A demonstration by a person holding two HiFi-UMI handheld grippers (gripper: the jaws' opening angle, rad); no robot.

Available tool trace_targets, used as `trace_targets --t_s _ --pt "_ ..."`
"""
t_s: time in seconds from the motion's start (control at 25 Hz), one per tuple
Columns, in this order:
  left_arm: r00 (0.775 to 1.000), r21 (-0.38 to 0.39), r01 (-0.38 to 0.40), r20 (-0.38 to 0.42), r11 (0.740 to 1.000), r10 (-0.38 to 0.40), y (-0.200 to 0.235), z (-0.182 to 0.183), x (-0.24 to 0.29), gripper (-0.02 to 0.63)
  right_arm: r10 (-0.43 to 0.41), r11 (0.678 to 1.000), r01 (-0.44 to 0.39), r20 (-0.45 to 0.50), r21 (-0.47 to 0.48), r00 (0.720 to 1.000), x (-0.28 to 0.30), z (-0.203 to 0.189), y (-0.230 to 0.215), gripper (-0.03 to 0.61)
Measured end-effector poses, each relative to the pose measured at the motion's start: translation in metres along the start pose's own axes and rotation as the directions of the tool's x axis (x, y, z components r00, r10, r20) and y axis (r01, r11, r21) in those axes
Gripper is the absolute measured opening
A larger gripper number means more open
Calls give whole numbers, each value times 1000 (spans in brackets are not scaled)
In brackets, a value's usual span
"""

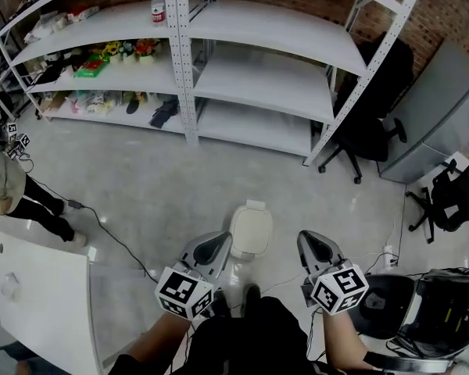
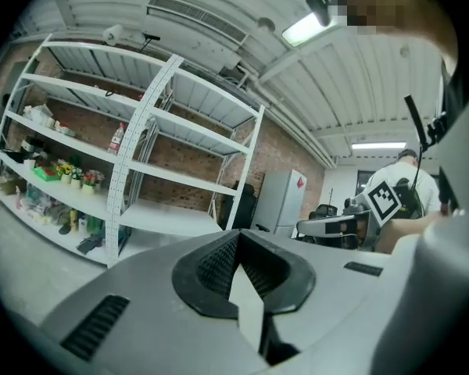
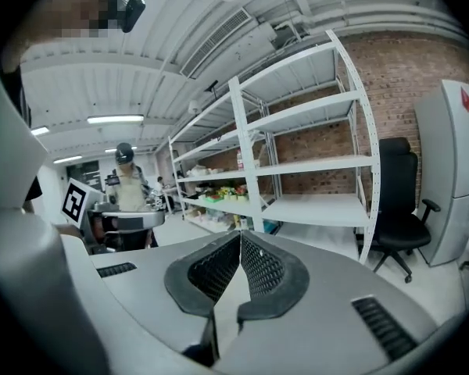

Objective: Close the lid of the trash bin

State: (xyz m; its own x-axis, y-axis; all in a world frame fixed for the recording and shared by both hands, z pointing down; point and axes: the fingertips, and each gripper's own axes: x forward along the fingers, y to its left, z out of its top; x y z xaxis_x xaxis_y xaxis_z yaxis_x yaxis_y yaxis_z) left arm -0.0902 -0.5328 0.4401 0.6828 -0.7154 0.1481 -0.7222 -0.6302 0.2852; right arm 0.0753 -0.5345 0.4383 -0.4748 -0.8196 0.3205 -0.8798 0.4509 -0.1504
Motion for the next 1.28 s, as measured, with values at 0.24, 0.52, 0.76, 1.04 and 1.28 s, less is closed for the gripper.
trace_targets --t_s 0.24,0.52,0.76,1.04,1.28 --pt "999 1 15 35 1000 -15 -58 1 -33 0 73 996 -70 60 -55 996 -58 1 25 9" --pt "998 51 -4 62 999 1 -162 -5 -74 0 149 988 -142 128 -62 980 -150 -13 41 9" --pt "1000 90 -19 18 996 18 -237 -5 -95 0 184 983 -179 164 -49 969 -221 -8 34 9" --pt "999 113 -5 41 994 1 -295 -23 -174 0 164 986 -155 200 -59 966 -300 -35 90 9" --pt "995 125 50 79 991 -61 -324 -41 -242 0 102 992 -87 174 -89 979 -348 -58 140 9"
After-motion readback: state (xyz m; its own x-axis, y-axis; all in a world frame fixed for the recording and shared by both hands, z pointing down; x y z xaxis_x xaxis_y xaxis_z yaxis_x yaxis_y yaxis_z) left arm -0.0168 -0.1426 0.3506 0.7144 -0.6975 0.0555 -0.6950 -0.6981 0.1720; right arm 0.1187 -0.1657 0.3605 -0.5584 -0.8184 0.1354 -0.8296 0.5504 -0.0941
